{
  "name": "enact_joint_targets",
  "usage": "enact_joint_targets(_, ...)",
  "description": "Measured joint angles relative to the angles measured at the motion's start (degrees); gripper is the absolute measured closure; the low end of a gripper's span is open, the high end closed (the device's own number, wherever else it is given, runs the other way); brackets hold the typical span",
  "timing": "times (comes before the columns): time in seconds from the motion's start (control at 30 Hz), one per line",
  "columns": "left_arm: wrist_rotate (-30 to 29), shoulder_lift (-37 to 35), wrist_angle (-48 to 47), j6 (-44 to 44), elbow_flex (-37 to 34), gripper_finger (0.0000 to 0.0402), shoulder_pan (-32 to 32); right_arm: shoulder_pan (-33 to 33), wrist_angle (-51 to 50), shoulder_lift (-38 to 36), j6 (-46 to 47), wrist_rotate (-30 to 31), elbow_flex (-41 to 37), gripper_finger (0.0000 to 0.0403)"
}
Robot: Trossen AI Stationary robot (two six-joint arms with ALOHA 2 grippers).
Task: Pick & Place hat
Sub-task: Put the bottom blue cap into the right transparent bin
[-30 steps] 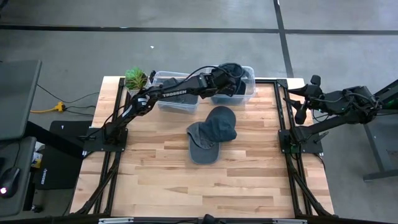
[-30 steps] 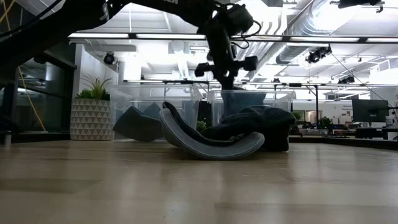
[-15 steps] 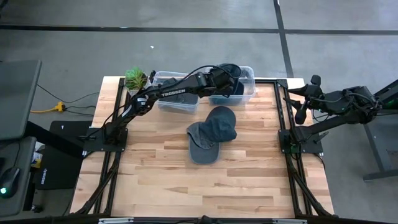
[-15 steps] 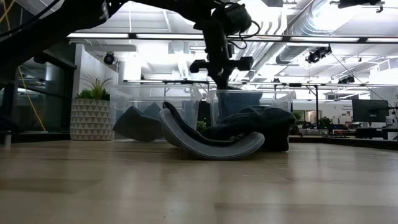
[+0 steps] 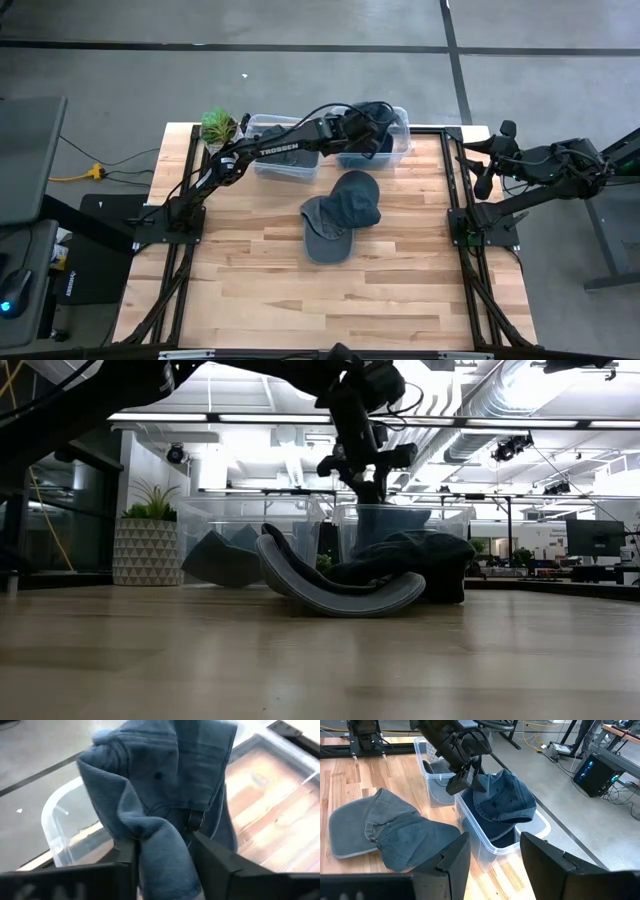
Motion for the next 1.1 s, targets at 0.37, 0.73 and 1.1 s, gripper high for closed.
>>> enact_joint_targets(0.37,1.1,-1.0,-4.6,-3.8,0.0,0.0154,0.0,0.0,0.0,0.0,0.0,1.1,0.0,0.0236)
enact_joint_targets(0.73,2.8,-4.1,-8.4,-7.7,0.0,0.0128,0.1,0.0,0.0,0.0,0.5,1.4,0.0,0.0236)
enact_joint_targets(1.1,16.3,-5.6,-5.0,-15.1,0.1,0.0128,7.9,0.0,0.0,0.0,1.2,1.6,0.0,0.0236)
